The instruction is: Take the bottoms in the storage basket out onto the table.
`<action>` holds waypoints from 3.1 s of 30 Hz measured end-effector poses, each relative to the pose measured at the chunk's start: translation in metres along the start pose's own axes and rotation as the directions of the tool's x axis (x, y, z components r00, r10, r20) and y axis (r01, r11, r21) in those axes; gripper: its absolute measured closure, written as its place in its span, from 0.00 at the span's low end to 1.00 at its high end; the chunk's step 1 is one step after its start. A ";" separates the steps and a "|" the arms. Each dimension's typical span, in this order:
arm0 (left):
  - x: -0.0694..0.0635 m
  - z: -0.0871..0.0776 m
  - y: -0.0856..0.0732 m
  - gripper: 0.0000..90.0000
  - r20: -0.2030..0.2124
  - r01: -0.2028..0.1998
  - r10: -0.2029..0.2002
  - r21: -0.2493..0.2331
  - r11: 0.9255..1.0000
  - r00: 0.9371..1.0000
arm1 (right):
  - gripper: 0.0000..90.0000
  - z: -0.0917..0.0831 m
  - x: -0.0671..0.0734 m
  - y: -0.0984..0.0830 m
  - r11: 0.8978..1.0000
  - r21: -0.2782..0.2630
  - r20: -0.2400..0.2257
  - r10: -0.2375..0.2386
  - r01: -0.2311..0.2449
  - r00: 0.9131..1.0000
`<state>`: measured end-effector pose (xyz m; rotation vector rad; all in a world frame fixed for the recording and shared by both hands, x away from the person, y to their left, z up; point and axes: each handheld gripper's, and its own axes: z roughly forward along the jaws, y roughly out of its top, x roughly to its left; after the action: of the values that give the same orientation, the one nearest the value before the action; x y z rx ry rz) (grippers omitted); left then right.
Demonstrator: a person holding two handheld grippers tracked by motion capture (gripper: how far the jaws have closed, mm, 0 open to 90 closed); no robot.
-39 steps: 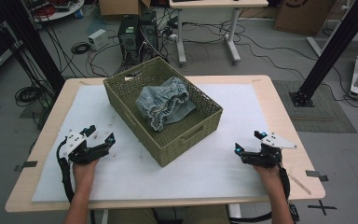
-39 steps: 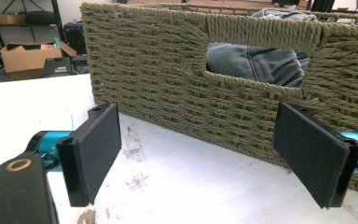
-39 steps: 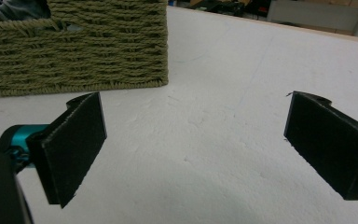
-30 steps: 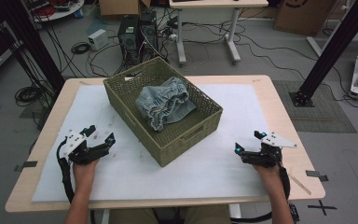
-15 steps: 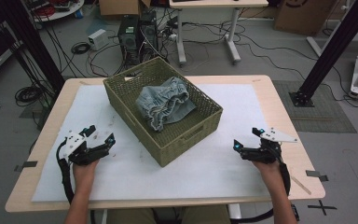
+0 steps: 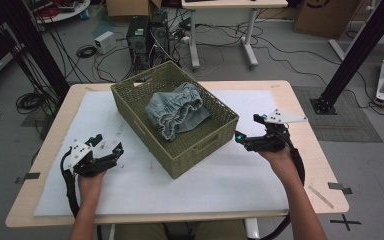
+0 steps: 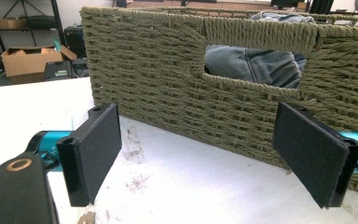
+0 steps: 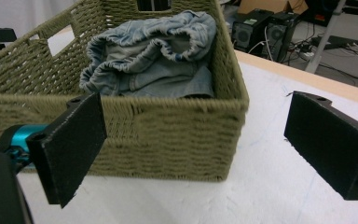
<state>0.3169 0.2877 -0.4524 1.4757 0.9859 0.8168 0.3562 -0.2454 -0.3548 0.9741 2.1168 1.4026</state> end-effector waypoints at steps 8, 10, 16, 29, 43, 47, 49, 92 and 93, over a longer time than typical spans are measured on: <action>-0.001 0.000 0.000 0.18 0.000 -0.004 0.004 0.002 1.000 1.000 | 0.06 0.008 0.000 0.034 1.000 0.012 -0.031 -0.012 0.012 0.999; -0.001 0.000 0.000 0.18 0.000 -0.004 0.004 0.002 1.000 1.000 | 0.06 0.012 0.001 0.043 1.000 0.018 -0.042 -0.021 0.022 0.999; -0.001 0.000 0.000 0.18 0.000 -0.002 0.002 0.001 1.000 1.000 | 0.06 0.034 0.006 0.070 0.996 0.070 -0.084 -0.046 0.052 0.995; -0.001 0.000 0.000 0.18 0.001 -0.007 0.007 -0.003 1.000 1.000 | 0.06 0.099 0.027 0.104 0.981 0.167 -0.158 -0.077 0.103 0.985; -0.001 -0.001 0.000 0.18 0.005 -0.012 0.012 -0.006 1.000 1.000 | 0.06 0.173 0.047 0.117 0.952 0.277 -0.165 -0.088 0.132 0.982; -0.001 -0.001 0.000 0.18 0.005 -0.015 0.015 -0.009 1.000 1.000 | 0.06 0.195 0.053 0.119 0.941 0.310 -0.146 -0.094 0.136 0.985; -0.001 -0.001 0.000 0.18 0.008 -0.016 0.016 -0.008 1.000 1.000 | 0.06 0.209 0.054 0.119 0.933 0.333 -0.094 -0.108 0.133 0.990; -0.003 -0.001 -0.001 0.20 0.010 -0.026 0.026 -0.011 1.000 1.000 | 0.87 0.184 0.054 0.096 0.770 0.572 -0.394 -0.044 0.283 0.918; -0.003 -0.001 -0.001 0.20 0.010 -0.026 0.026 -0.011 1.000 1.000 | 0.83 0.185 0.054 0.095 0.768 0.578 -0.375 -0.051 0.277 0.925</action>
<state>0.3147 0.2854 -0.4528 1.4848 0.9548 0.8310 0.4754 -0.0668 -0.3409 0.7539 2.9563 0.8118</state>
